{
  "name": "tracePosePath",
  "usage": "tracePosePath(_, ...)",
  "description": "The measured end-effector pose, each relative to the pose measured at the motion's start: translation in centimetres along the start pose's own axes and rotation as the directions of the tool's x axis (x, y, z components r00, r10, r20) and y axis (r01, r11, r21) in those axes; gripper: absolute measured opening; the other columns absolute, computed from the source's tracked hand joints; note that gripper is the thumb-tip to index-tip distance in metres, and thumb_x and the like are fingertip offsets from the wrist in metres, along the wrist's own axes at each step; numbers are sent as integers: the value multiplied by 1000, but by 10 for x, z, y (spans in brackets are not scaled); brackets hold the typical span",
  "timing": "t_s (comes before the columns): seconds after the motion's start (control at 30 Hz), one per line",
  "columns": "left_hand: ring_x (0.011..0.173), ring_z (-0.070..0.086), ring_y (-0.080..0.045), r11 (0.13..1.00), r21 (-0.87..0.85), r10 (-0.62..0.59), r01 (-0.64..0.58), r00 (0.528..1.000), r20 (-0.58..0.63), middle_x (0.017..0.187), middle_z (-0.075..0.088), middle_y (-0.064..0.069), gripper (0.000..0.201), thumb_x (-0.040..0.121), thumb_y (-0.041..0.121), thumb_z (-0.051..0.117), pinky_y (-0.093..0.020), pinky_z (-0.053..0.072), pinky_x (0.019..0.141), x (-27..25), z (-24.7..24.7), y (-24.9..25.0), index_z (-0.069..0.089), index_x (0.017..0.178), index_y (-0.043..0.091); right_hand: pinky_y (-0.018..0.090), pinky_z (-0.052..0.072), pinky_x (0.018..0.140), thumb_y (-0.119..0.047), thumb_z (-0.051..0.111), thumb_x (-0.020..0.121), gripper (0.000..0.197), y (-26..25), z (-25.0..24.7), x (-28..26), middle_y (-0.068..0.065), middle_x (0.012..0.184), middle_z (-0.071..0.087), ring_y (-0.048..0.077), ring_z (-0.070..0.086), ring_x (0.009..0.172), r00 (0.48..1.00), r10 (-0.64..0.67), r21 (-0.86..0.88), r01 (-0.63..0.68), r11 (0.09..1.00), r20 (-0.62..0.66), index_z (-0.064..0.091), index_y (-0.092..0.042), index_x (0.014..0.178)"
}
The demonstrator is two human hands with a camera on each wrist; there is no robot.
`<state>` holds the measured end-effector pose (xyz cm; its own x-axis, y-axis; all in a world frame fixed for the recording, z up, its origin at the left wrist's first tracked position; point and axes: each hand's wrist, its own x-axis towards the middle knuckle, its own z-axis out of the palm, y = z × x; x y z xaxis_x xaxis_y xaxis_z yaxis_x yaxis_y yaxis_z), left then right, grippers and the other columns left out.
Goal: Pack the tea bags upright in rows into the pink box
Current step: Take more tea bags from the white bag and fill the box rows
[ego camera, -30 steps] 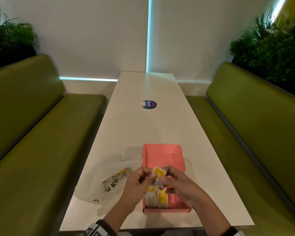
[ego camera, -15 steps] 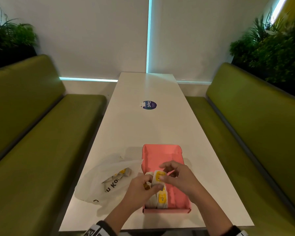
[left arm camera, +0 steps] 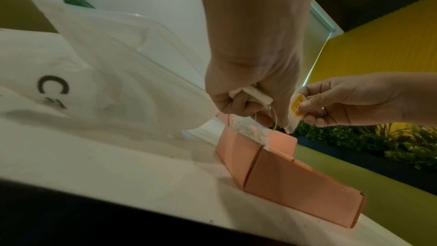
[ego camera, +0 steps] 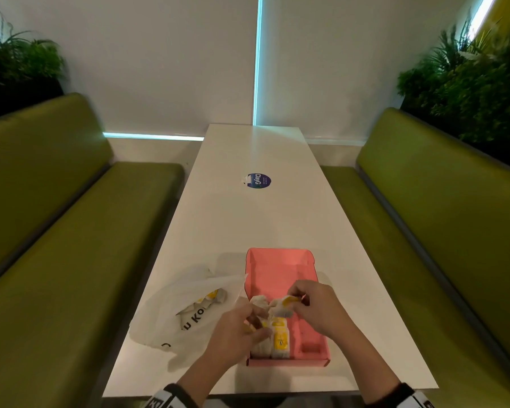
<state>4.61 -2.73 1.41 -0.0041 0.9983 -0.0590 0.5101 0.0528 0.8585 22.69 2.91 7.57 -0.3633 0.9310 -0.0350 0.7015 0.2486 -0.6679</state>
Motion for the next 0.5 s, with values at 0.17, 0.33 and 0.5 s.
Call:
tracePosePath(0.17,73,56,-1,976,218,-25,23,1000,7,73,55,15,24,80,27,69,-7,38,60,-4,-2,-9,57,101,30,15,37,56,-1,54,82,25,21,2,6,-3,79,57,13,51,73,993,120,-133,-119,984,3,48,-24,73)
tracePosePath(0.33,74,55,-2,965,250,-84,80,996,4,76,56,14,31,79,22,68,-7,37,59,-5,0,-11,52,101,37,13,33,48,-10,64,82,30,29,11,9,-6,71,49,5,45,61,981,195,-125,-192,974,14,44,-24,66)
tracePosePath(0.5,71,53,-2,966,237,-105,100,994,8,74,54,12,35,78,24,71,-8,37,57,-5,0,-13,53,104,36,14,35,47,-2,58,80,27,32,21,12,0,77,53,12,49,65,975,220,-175,-211,962,39,45,-23,68)
